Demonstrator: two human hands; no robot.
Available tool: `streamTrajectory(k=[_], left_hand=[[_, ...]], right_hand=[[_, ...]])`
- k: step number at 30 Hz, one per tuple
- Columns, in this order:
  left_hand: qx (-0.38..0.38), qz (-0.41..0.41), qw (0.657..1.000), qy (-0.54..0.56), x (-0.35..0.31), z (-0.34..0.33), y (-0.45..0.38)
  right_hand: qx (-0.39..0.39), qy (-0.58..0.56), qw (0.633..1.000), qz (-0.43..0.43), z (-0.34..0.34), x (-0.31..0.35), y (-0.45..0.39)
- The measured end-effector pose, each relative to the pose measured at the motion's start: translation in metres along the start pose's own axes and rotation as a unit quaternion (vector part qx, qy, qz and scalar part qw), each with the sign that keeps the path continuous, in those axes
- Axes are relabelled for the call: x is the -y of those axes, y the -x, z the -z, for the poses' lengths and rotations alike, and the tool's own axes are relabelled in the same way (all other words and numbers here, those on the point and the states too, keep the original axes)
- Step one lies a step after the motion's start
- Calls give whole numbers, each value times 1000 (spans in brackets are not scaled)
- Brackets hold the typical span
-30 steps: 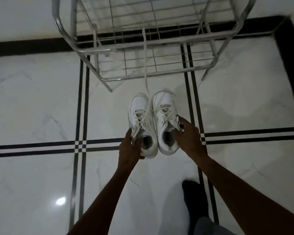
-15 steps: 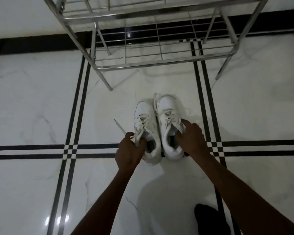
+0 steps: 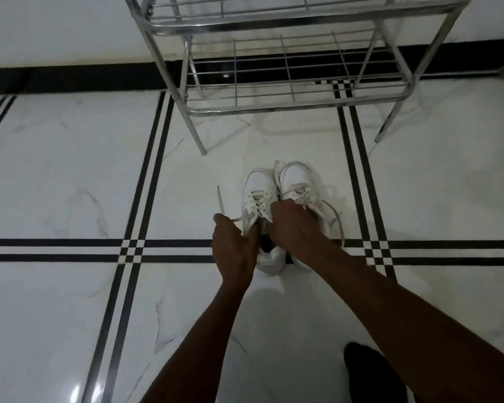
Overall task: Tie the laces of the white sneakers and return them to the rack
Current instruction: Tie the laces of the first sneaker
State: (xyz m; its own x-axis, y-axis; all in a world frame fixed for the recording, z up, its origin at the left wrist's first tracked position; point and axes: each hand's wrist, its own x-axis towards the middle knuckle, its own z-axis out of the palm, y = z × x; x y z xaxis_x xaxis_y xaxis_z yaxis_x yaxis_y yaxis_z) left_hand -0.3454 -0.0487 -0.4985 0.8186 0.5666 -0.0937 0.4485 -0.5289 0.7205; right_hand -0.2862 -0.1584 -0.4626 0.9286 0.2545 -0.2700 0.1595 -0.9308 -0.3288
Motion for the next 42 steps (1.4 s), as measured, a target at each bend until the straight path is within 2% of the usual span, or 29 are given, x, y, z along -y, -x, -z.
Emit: streamTrajectory(k=[2, 6, 11, 16, 19, 21, 25, 30, 36, 39, 42], left_hand=[[4, 4, 1000, 2, -2, 1, -1], [5, 5, 999, 47, 7, 3, -7], [31, -14, 995, 98, 24, 13, -10], [90, -24, 988, 124, 26, 26, -17], [121, -22, 975, 188, 23, 32, -22], [124, -30, 966, 227, 18, 34, -22], [30, -74, 983, 165, 11, 31, -29], [51, -112, 991, 55, 4, 28, -32], [40, -29, 990, 134, 21, 22, -33], [48, 9, 978, 200, 24, 23, -29], [111, 17, 970, 214, 27, 29, -26]], right_hand=[[-26, -10, 1000, -10, -3, 2, 1], [-58, -102, 993, -34, -13, -2, 1], [-36, -201, 976, -76, -10, -1, -1], [-18, -249, 968, -38, -8, -3, 6], [15, -343, 937, -56, -3, -3, 4], [0, -375, 925, -66, -3, 3, 3], [-105, -319, 940, -65, -12, 8, 0], [-154, -306, 932, -121, -15, 14, 0], [-143, -342, 908, -195, -25, 14, 1], [-144, -351, 910, -166, -28, 15, 0], [-98, -364, 917, -130, -22, 12, 2]])
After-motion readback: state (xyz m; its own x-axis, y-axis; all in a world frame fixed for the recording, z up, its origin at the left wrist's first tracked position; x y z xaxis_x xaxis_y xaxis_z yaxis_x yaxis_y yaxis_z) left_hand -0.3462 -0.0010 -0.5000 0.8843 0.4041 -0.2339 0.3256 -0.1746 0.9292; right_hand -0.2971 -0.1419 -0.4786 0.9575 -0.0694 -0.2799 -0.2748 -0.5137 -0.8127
